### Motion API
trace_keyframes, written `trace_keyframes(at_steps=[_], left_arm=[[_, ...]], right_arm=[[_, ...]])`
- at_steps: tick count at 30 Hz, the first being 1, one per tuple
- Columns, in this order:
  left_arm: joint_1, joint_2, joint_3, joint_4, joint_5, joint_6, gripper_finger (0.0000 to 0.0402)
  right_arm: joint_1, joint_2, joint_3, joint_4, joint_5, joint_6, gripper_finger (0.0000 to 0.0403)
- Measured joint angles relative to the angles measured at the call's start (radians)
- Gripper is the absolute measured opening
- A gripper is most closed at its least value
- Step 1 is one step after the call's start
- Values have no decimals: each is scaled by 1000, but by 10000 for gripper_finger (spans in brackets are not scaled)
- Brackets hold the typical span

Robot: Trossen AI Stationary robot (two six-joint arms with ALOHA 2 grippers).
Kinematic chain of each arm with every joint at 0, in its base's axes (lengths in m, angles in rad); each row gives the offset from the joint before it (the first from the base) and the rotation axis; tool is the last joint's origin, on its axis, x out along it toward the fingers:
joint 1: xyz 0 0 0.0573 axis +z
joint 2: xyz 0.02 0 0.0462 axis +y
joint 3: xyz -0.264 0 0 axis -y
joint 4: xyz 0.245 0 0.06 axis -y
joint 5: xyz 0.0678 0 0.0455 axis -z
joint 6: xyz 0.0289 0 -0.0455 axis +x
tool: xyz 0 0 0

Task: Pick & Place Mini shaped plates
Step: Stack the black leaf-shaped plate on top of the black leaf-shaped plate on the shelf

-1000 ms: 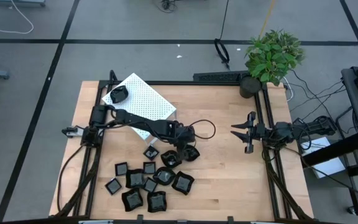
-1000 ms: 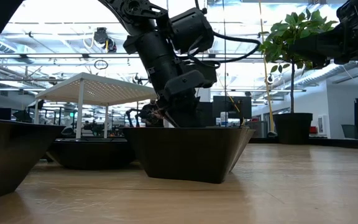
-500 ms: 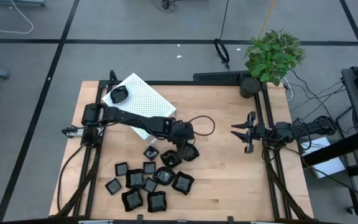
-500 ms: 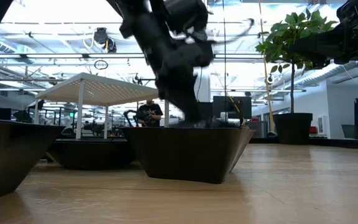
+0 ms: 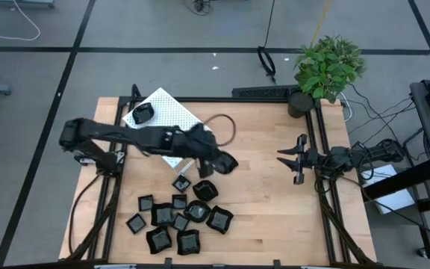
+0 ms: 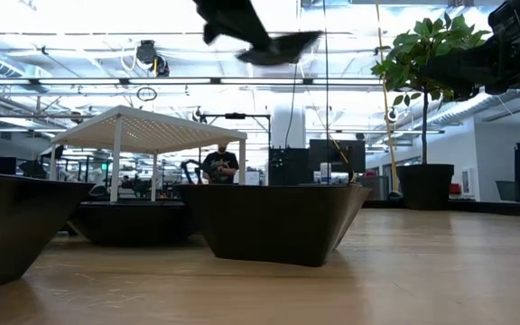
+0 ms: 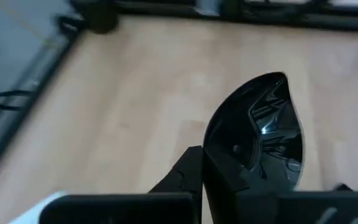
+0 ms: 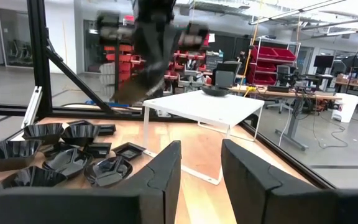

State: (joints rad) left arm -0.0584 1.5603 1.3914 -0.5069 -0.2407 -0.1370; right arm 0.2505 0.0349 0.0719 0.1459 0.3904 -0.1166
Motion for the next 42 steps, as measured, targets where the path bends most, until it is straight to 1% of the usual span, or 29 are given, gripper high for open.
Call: trace_keyframes(at_steps=[2,8,14,19,23,28,31,35,39,42], left_arm=[[4,-52,0,-59,-76,-27,4],[41,-196,0,-291,-345,-194,4],[93,-316,0,-460,-518,-325,4],[155,-396,-13,-613,-671,-499,5],[234,-469,-65,-708,-685,-633,4],[334,-577,-183,-719,-662,-714,3],[385,-625,-261,-718,-649,-735,5],[446,-666,-348,-697,-594,-739,3],[486,-680,-412,-639,-544,-729,6],[505,-678,-446,-614,-544,-729,3]], right_arm=[[0,0,0,0,0,0,102],[0,0,0,0,0,0,102],[0,0,0,0,0,0,102],[0,0,0,0,0,0,102],[0,0,0,0,0,0,102],[0,0,0,0,0,0,102],[0,0,0,0,0,0,102],[0,0,0,0,0,0,102],[0,0,0,0,0,0,102],[0,0,0,0,0,0,102]])
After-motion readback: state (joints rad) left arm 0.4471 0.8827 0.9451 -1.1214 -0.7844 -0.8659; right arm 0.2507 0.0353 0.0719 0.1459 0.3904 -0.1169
